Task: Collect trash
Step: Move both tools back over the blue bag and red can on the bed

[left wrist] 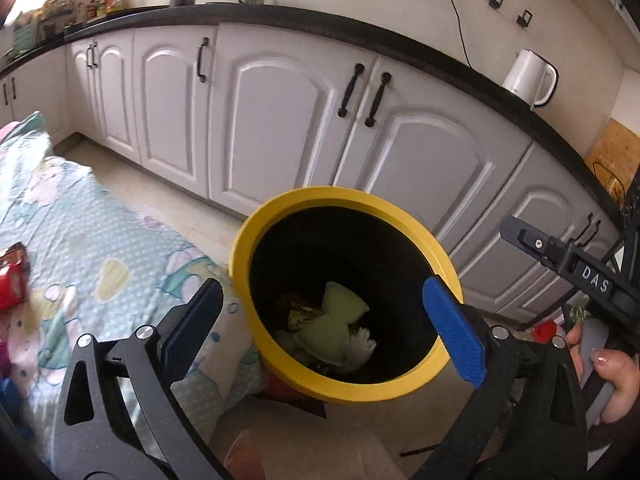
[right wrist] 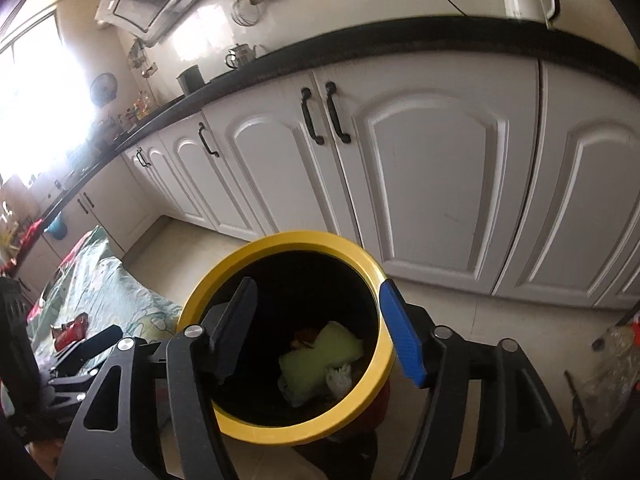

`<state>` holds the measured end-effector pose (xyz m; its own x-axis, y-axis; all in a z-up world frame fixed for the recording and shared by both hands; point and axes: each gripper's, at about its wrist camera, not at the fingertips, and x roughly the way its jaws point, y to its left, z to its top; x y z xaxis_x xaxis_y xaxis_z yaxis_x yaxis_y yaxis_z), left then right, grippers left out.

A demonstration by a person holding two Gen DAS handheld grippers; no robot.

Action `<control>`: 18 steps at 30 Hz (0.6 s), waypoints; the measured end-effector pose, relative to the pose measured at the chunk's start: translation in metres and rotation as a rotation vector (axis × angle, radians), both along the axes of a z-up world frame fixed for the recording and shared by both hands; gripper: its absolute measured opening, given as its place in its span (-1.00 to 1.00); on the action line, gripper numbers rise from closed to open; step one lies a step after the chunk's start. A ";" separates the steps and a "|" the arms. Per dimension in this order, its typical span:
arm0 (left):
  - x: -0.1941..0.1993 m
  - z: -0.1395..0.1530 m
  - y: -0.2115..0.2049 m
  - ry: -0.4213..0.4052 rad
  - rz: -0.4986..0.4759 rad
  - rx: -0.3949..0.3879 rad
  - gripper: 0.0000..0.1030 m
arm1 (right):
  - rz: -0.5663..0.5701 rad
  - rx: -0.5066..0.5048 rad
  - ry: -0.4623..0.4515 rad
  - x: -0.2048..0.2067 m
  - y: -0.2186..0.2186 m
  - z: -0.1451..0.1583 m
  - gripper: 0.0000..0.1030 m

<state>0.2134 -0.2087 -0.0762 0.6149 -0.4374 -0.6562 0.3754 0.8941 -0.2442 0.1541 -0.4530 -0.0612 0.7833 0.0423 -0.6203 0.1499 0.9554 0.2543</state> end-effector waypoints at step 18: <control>-0.033 0.046 0.083 -0.142 0.214 0.037 0.78 | 0.160 -0.040 -0.095 -0.012 0.068 0.031 0.38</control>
